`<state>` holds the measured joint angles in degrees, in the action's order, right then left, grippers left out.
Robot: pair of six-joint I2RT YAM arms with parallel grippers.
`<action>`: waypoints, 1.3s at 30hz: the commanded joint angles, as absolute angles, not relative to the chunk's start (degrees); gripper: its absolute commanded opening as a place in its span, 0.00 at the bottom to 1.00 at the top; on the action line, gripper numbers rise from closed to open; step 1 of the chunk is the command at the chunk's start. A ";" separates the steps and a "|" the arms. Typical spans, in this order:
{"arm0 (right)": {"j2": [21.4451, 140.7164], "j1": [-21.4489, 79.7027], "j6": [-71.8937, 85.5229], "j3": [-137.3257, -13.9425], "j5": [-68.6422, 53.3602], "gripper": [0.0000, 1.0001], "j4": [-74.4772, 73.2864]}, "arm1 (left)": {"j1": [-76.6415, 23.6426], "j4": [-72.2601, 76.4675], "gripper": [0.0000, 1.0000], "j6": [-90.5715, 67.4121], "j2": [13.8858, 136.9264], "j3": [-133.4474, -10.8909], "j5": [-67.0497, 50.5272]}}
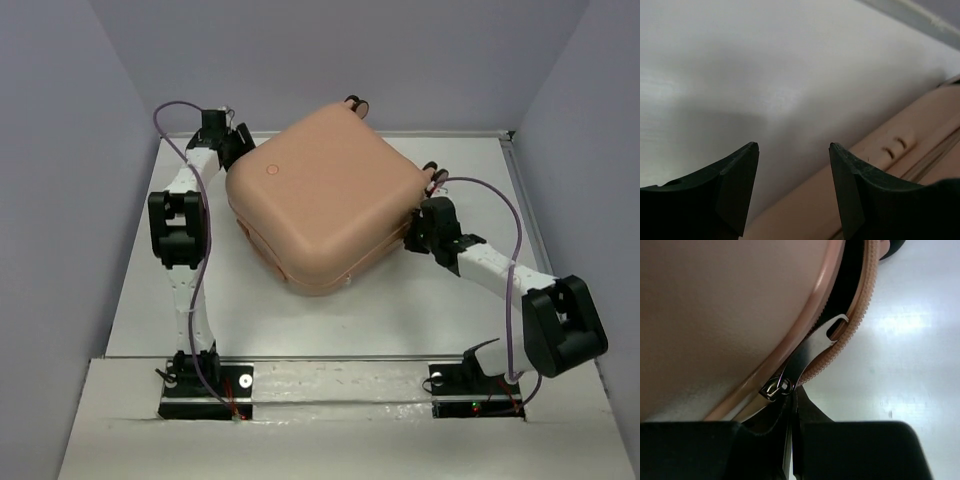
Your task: Pack the luggage
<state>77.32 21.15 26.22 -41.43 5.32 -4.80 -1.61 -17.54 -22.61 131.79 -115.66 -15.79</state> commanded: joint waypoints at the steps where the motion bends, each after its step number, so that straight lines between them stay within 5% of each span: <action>1: 86.27 19.78 23.47 -51.48 -4.72 0.07 14.39 | -2.82 -4.36 0.69 -27.92 113.78 -93.53 -17.75; 9: 103.85 19.07 25.84 -71.34 -19.32 0.07 14.87 | -2.72 7.38 0.68 -33.57 95.55 -62.70 -12.49; 18: 110.74 19.07 29.09 -84.28 -24.52 0.08 8.27 | -2.55 6.51 0.67 -35.15 93.86 -65.91 -13.27; 20: 110.39 19.07 27.96 -85.95 -21.91 0.14 3.44 | -2.55 4.50 0.67 -35.16 94.74 -70.91 -13.36; 23: 108.46 19.07 26.28 -85.96 -16.80 0.51 -2.17 | -1.85 0.45 0.67 -33.66 95.63 -76.98 -11.87; 26: 104.26 19.07 24.79 -83.16 -10.93 0.58 -5.18 | 1.56 0.79 0.68 -34.18 92.39 -76.03 -9.67; 32: 94.67 17.93 23.82 -72.01 -5.10 0.55 -6.06 | 6.15 2.37 0.72 -34.54 82.90 -67.96 -9.22; 39: 81.93 18.45 23.38 -57.69 -12.38 0.16 -4.92 | 7.03 4.39 0.76 -34.19 73.93 -53.27 -10.73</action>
